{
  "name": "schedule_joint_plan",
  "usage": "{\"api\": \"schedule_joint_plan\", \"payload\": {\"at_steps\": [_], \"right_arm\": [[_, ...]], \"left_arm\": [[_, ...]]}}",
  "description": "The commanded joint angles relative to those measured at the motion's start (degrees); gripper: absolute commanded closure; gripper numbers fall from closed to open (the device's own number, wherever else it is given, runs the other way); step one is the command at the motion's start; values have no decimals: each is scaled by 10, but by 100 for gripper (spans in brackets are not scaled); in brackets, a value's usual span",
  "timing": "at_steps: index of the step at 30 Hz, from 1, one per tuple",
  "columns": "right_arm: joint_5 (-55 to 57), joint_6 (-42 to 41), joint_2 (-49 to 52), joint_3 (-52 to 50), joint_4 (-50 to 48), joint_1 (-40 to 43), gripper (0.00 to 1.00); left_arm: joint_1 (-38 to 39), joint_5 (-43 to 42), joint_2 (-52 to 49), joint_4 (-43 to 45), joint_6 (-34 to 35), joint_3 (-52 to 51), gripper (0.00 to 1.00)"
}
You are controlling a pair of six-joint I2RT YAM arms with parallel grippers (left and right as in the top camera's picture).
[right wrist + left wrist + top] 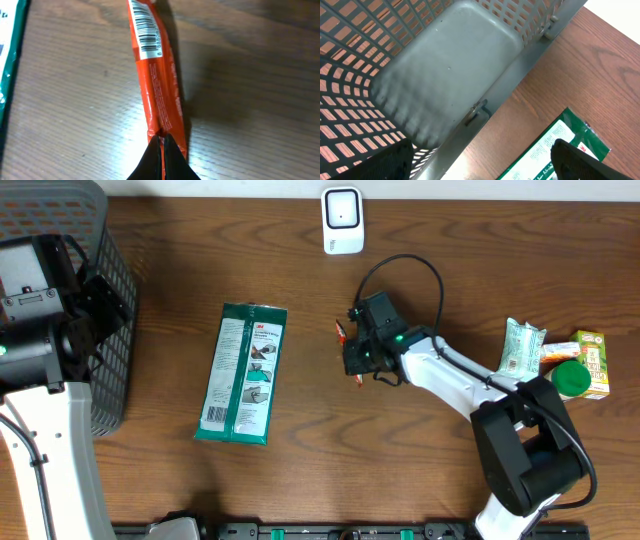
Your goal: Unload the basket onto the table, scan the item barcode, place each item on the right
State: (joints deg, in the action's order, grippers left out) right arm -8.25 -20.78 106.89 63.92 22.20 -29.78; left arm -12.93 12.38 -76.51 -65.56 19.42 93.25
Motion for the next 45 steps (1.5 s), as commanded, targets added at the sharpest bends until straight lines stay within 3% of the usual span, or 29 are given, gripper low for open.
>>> {"api": "schedule_joint_plan", "payload": {"at_steps": [1,14,26,40,45], "right_arm": [[-13,7,3,-2,-1,-8,99],[-22,0,2,-2,-2,-42,97],[-35,10,-90,46,60,25,99],[-24,0,80,38,42,-24,99],[-28,5,71,43,61,-22,99]], "left_arm": [[-2,7,-2,0,-5,4,12],[-2,7,-2,0,-5,4,12],[-2,7,-2,0,-5,4,12],[-2,7,-2,0,-5,4,12],[-2,7,-2,0,-5,4,12]]}}
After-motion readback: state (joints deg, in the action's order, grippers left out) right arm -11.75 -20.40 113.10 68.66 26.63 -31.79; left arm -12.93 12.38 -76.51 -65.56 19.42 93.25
